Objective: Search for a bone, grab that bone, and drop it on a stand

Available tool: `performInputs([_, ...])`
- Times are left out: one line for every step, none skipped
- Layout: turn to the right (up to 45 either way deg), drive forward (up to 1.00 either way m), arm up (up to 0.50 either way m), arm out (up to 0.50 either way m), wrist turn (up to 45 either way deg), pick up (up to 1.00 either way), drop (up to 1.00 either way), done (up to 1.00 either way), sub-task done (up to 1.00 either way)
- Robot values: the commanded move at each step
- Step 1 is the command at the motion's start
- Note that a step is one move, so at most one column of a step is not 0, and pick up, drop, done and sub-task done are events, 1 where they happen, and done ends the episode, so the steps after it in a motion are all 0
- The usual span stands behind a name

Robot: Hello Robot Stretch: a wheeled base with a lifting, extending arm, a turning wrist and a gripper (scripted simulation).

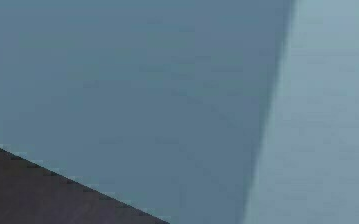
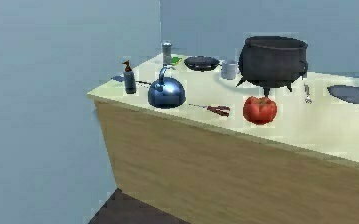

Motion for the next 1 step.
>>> performInputs([9.0,0.0,0.0,0.0,0.0,0.0,0.0,0.0,0.0])
